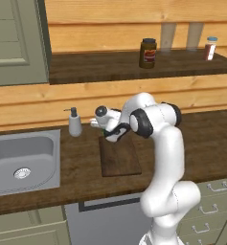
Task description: Pick up the sponge from the counter and clean the cutting board by briefly scrubbing or pressing down on the cutting board. Once finished, release the sponge.
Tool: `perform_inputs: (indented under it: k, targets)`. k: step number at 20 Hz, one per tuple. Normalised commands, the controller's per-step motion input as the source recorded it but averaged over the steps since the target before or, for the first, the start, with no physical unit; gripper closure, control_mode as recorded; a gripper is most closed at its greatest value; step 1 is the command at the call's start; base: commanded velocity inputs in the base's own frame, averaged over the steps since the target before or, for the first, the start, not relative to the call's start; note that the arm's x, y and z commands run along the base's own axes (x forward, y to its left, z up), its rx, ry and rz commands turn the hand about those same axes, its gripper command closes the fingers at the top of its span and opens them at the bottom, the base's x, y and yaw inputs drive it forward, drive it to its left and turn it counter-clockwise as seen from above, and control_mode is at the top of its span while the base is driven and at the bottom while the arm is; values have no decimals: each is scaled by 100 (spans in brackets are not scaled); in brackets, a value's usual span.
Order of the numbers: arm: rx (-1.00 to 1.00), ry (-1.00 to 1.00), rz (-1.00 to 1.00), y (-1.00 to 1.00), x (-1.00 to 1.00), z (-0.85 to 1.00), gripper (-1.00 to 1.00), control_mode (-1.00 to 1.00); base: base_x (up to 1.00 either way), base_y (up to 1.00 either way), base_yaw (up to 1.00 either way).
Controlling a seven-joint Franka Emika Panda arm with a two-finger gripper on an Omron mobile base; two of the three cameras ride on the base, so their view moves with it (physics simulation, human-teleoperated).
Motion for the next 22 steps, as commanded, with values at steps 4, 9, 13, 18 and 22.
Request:
perform_inputs:
  k: [4, 9, 13, 18, 22]
  targets:
    - [2, 0, -5, -41, -42, 22, 100, -100, 0, 0, 0]
    - [6, 0, -8, -57, -71, 34, 100, -100, 0, 0, 0]
    - [7, 0, -8, -69, -74, 39, 100, -100, 0, 0, 0]
    - [6, 0, -6, -74, -51, 44, 100, -100, 0, 0, 0]
    - [6, 0, -4, -67, -44, 33, 100, -100, 0, 0, 0]
